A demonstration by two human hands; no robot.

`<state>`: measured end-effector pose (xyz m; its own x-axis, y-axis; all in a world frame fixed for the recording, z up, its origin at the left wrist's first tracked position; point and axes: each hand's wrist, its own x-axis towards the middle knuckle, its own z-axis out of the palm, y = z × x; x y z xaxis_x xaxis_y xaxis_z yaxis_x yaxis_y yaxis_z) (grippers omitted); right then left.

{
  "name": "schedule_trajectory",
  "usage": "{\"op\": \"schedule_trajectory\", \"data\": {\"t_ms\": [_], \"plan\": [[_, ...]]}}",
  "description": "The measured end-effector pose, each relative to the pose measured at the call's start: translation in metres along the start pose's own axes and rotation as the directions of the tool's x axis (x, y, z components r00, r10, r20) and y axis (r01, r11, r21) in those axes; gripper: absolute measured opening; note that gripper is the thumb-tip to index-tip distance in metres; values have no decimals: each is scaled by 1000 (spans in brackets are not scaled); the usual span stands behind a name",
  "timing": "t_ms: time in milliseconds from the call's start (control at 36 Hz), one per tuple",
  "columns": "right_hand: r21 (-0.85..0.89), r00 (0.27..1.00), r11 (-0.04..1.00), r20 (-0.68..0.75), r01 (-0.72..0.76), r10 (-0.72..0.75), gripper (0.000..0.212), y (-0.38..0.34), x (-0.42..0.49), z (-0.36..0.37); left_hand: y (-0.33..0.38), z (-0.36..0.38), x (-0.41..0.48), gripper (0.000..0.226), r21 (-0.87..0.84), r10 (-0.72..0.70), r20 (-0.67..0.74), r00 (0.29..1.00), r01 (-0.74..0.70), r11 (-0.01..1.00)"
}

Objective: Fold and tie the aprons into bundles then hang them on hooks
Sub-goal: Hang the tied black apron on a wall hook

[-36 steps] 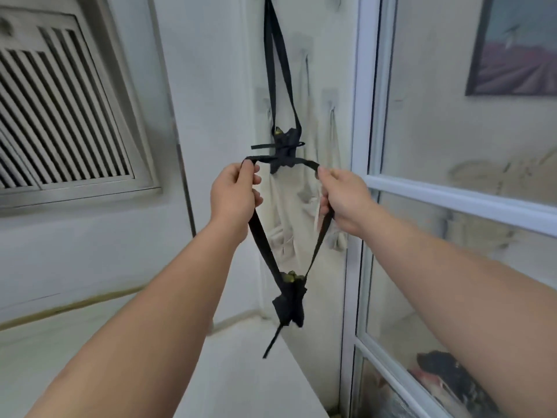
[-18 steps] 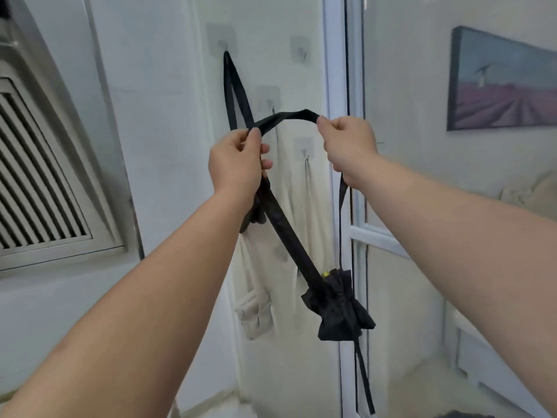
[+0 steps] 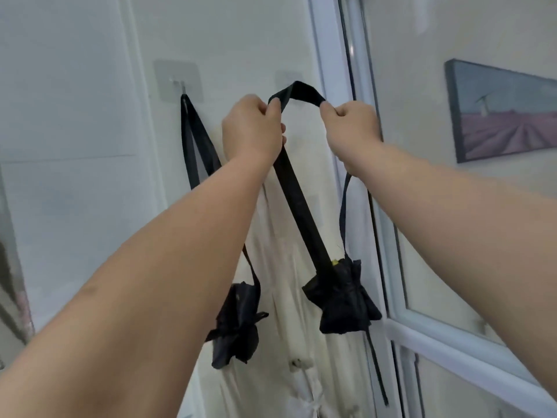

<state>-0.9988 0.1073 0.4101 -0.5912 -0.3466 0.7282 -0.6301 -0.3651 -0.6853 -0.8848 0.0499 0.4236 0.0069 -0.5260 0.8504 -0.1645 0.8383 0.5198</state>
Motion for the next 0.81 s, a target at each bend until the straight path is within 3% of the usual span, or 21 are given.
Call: {"op": "schedule_trajectory", "data": {"t_ms": [139,278,389,500,611,694,806], "plan": [[-42,998,998,-24,-56,55,49,12,39,15,-5,27,43,27,161,65,-33,997,-59,985],[-139,993,989,-97,51,-65,45,6,66,32,-7,32,62,26,277,145,-100,984,-112,954],[-259,992,965,-113,31,-62,38,-1,79,39,-6,36,68,27,405,193,-99,976,-138,904],[-297,997,953,-58,-62,47,34,2,82,41,-9,39,64,28,514,163,-9,987,-135,847],[-285,997,958,65,-13,33,37,7,71,36,-8,32,60,11,496,97,71,993,-120,860],[-225,972,974,225,-11,63,30,11,57,34,-10,26,52,26,511,63,141,988,-127,850],[-235,944,972,312,-28,102,31,16,41,27,-15,20,37,37,513,37,210,977,-143,846]]}}
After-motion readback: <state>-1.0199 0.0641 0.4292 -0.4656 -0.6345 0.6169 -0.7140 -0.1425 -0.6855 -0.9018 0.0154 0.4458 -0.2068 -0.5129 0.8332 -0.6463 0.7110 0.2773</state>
